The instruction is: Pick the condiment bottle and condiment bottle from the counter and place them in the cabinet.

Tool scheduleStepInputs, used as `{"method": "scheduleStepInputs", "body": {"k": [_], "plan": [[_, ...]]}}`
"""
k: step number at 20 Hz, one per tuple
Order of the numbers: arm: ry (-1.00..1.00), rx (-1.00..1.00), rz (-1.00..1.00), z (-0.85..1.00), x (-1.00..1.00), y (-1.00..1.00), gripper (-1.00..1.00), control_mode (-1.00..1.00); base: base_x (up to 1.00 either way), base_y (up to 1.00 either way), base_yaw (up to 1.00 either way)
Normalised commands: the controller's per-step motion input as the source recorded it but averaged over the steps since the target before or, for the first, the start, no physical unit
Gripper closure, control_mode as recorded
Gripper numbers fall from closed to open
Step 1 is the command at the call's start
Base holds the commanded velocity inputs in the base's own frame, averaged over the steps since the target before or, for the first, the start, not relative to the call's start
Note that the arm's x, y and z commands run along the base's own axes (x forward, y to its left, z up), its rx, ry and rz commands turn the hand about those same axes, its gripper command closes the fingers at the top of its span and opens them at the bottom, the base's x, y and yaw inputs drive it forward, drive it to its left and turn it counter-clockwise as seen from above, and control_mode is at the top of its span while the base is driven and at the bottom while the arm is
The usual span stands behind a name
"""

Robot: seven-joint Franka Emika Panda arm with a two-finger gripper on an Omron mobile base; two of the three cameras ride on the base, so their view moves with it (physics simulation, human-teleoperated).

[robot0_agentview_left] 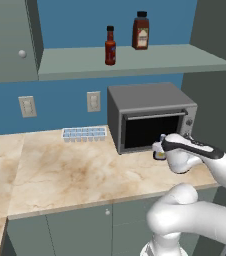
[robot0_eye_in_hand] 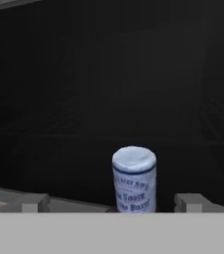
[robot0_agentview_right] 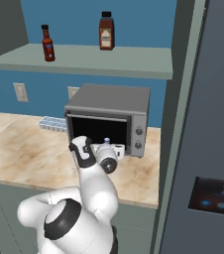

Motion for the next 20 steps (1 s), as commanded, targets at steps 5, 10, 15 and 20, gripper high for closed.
{"method": "scheduleStepInputs", "body": {"k": [5,10,15,20], "plan": [[0.01,0.0,-0.05,-0.01,0.06,0.0,-1.0,-1.0,0.0,0.0,0.0],[0.0,0.0,-0.15,0.0,0.08,0.0,-1.0,-1.0,0.0,0.0,0.0],[0.0,0.0,-0.06,0.0,0.02,0.0,-1.0,-1.0,0.0,0.0,0.0],[0.0,0.0,-0.03,-0.01,0.01,0.0,-1.0,-1.0,0.0,0.0,0.0]]}}
